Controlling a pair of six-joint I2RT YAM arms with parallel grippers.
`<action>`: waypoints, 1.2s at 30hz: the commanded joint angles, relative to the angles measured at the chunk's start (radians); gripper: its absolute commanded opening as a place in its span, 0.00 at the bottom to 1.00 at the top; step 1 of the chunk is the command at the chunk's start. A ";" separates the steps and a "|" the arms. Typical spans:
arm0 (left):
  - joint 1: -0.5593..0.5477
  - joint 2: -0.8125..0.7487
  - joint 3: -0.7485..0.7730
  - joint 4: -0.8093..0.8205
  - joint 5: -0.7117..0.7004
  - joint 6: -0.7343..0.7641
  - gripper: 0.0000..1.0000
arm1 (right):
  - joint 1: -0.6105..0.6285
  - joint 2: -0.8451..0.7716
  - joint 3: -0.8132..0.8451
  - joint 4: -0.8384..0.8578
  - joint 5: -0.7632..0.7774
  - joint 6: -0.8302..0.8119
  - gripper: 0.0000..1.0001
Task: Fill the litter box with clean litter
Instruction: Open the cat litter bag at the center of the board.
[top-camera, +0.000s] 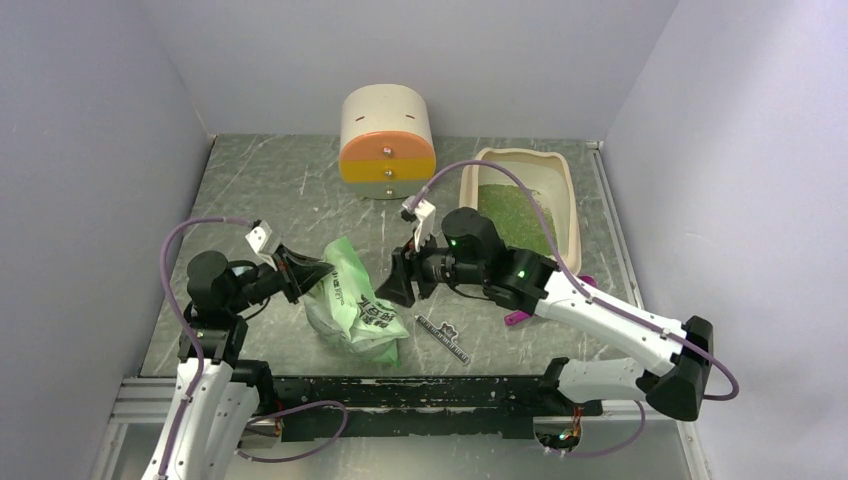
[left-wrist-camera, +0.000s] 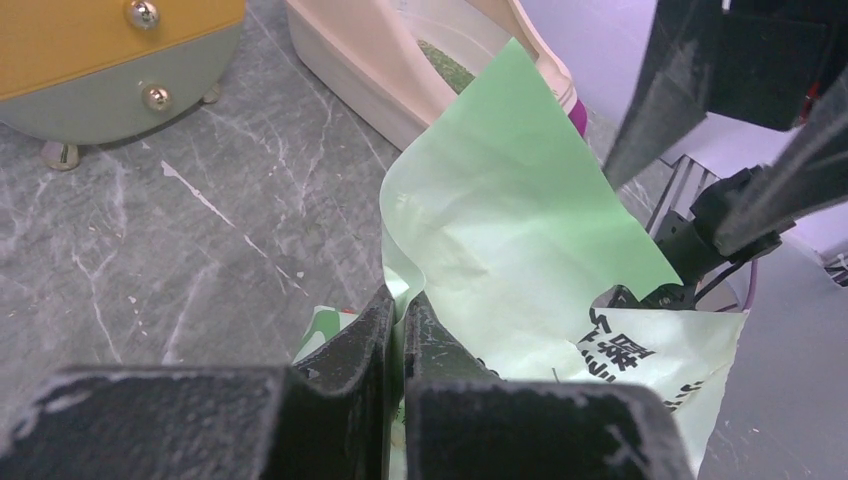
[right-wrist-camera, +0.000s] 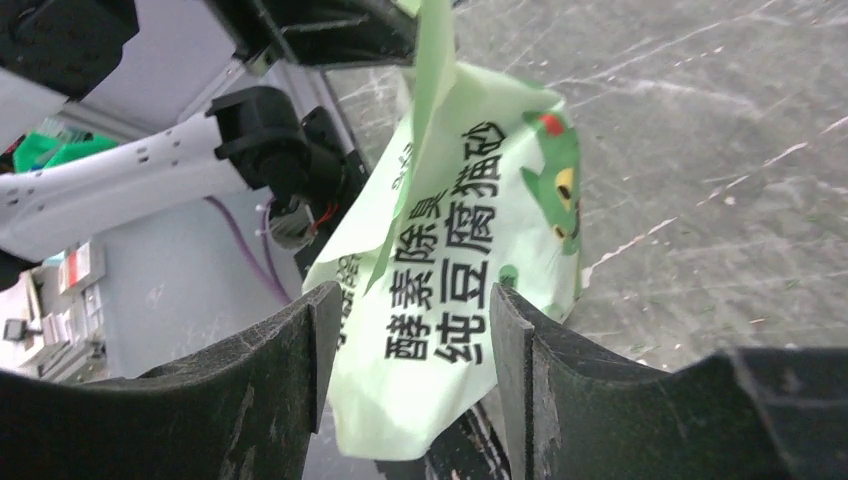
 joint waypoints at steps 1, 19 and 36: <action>-0.011 -0.030 0.015 0.083 0.030 -0.031 0.05 | 0.038 -0.032 -0.010 -0.056 -0.048 -0.017 0.59; -0.011 -0.040 0.019 0.063 0.006 -0.020 0.05 | 0.248 0.095 0.063 -0.117 0.203 -0.113 0.55; -0.011 -0.041 0.020 0.058 0.002 -0.011 0.05 | 0.312 0.178 0.105 -0.214 0.370 -0.177 0.52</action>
